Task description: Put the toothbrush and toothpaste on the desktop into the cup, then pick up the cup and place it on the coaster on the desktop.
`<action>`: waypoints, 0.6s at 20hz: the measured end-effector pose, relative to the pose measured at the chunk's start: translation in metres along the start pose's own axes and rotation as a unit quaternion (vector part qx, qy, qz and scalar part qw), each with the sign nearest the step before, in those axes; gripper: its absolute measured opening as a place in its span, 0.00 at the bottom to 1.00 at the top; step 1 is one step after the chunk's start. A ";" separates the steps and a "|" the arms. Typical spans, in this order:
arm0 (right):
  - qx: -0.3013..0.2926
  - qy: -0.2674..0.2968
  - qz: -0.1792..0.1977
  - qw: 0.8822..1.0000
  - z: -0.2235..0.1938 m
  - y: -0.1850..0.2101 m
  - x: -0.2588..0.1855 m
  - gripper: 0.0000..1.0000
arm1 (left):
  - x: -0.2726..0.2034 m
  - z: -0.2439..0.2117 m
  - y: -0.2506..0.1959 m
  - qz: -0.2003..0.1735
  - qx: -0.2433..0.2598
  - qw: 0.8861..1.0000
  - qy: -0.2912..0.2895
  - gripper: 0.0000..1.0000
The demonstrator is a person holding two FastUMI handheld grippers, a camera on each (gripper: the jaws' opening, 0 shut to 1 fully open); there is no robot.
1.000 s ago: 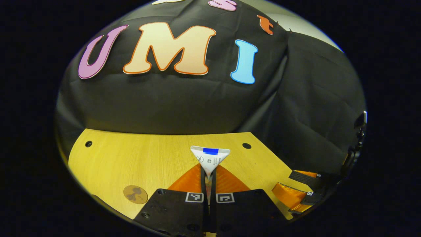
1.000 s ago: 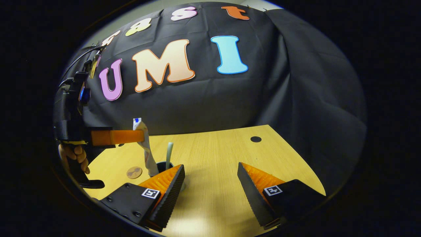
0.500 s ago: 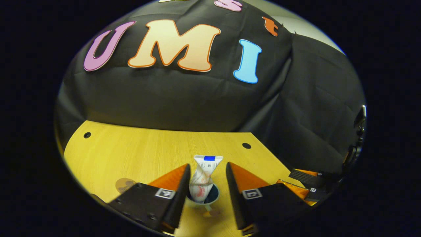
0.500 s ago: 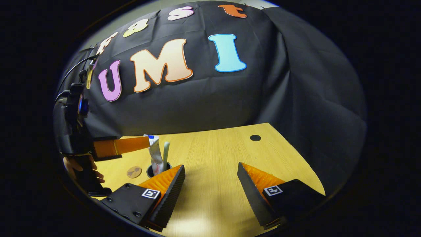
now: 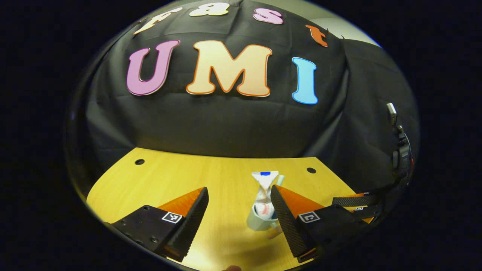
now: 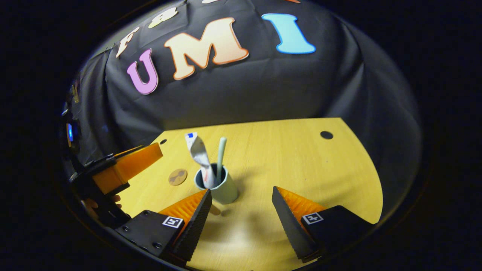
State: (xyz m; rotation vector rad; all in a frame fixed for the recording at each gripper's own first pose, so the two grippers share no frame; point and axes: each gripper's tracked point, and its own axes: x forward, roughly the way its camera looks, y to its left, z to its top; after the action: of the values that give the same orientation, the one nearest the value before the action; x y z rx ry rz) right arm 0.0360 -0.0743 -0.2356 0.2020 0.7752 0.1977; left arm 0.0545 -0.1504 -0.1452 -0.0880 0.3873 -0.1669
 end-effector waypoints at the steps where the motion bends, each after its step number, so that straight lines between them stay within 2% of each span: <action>1: 0.000 0.021 0.006 1.000 -0.002 0.006 0.004 0.95 | -0.007 0.001 0.011 0.010 0.000 1.000 -0.005 0.95; 3: -0.002 0.060 0.014 0.998 -0.008 0.018 0.013 0.99 | -0.021 -0.004 0.031 0.023 0.001 1.000 -0.006 0.95; 5: -0.002 0.096 0.019 0.995 -0.013 0.029 0.023 0.95 | -0.032 -0.010 0.053 0.035 0.002 0.999 -0.002 0.95; 7: -0.003 0.130 0.012 0.991 -0.019 0.034 0.034 0.98 | -0.043 -0.017 0.075 0.045 -0.002 0.999 0.005 0.95; 12: 0.028 0.197 0.001 0.980 -0.035 0.050 0.056 0.99 | -0.063 -0.029 0.127 0.072 -0.029 0.997 0.013 0.95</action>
State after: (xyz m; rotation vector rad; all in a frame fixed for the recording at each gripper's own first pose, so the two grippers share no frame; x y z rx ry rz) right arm 0.0456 -0.0081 -0.2848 0.2200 1.1749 0.2201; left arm 0.0045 -0.0156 -0.1641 -0.1142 0.4235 -0.0151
